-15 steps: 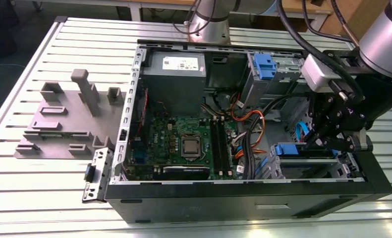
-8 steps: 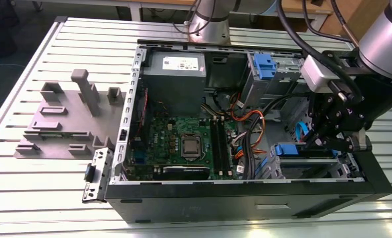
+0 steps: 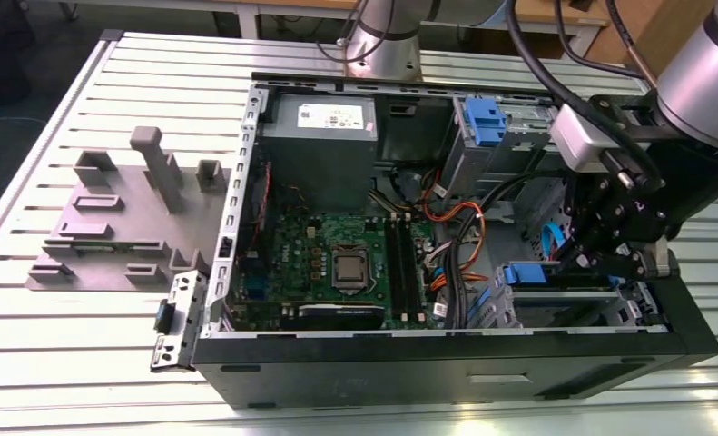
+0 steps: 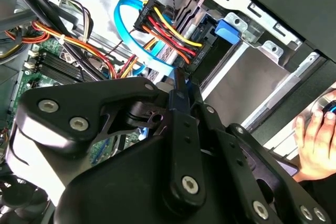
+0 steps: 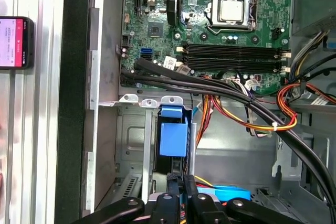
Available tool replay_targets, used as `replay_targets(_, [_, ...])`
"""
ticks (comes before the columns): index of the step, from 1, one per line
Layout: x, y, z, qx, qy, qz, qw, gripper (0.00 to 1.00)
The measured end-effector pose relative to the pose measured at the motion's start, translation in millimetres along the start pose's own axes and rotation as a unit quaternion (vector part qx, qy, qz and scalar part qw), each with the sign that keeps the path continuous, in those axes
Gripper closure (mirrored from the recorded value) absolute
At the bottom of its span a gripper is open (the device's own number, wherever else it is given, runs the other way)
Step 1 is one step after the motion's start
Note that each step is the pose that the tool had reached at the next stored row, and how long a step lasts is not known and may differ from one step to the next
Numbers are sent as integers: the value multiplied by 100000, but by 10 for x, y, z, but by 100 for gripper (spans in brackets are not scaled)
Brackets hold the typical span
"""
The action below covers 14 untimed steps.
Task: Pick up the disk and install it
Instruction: 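Insert the second disk wire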
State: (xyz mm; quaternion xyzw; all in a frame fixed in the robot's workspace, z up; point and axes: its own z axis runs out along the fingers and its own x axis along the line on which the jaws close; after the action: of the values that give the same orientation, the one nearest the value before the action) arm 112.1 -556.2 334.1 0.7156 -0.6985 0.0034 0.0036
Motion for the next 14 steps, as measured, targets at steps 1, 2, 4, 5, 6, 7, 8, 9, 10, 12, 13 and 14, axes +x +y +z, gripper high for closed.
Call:
replay_targets(1, [4,0,6,1,-6,27,100000,84])
replay_targets(2, [7,0,12,1,-15,53,100000,84])
replay_targets(4, [13,-1,20,2,-23,91,100000,84])
replay_targets(5, [15,0,23,1,-21,106,100000,84])
replay_targets(6, [16,-1,26,2,-47,114,100000,84])
replay_targets(7, [16,-1,27,3,-117,117,100000,84])
replay_targets(8, [16,-1,27,3,-135,118,100000,84])
replay_targets(9, [16,0,29,4,-159,119,100000,84])
replay_targets(10, [16,0,30,4,-183,119,100000,84])
replay_targets(12, [16,0,30,5,-206,121,100000,84])
replay_targets(13, [16,0,30,4,-219,120,100000,84])
replay_targets(14, [16,0,30,4,-227,119,100000,83])
